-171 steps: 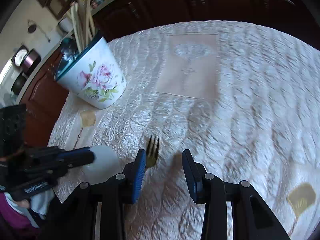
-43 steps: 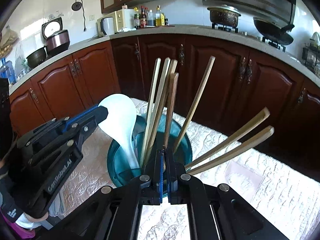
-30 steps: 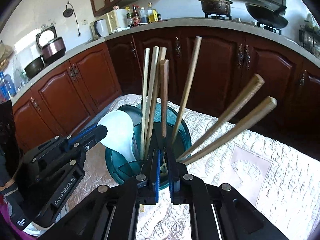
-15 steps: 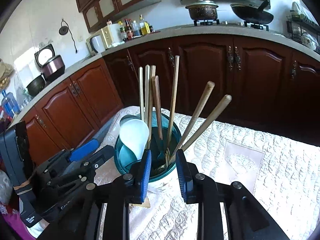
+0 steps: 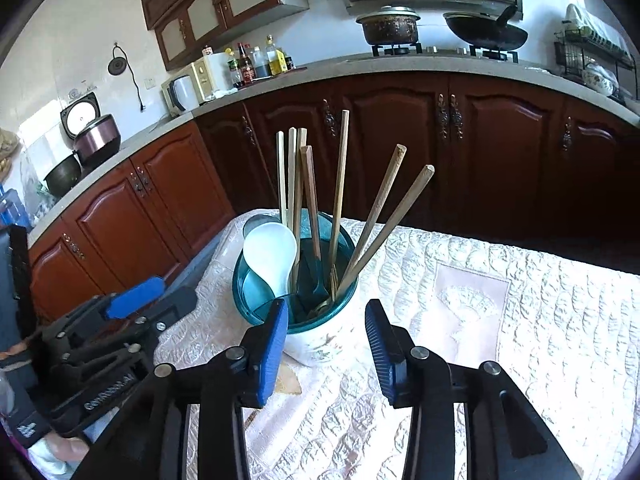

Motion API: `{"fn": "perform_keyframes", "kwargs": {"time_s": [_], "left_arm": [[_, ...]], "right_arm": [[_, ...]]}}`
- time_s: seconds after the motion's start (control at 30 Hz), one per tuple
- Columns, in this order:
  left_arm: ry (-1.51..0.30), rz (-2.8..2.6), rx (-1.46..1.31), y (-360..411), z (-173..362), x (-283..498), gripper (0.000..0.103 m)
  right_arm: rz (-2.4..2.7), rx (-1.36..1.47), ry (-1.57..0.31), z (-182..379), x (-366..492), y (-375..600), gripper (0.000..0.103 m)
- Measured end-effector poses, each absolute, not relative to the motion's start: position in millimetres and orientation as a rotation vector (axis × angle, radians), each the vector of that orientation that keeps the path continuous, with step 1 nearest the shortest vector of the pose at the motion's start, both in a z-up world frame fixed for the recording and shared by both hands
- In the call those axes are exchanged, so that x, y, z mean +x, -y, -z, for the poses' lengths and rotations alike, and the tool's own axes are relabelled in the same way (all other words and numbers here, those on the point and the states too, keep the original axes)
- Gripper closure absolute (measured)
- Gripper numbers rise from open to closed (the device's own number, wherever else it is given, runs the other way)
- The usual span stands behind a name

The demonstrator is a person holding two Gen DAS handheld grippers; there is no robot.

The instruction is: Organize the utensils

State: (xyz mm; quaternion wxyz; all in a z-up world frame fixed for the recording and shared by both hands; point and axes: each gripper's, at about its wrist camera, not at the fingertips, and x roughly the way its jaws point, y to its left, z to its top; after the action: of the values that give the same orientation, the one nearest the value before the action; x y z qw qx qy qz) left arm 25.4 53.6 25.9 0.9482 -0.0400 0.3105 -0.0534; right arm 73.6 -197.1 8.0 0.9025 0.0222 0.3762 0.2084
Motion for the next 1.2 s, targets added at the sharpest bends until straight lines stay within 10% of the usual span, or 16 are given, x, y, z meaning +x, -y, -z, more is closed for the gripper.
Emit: {"fn": "perform_keyframes", "kwargs": {"time_s": [1.2], "left_arm": [[-0.578, 0.049, -0.058, -55, -64, -12, 0.054]], "right_arm": [[-0.373, 0.031, -0.710, -47, 41, 190, 0.054]]}}
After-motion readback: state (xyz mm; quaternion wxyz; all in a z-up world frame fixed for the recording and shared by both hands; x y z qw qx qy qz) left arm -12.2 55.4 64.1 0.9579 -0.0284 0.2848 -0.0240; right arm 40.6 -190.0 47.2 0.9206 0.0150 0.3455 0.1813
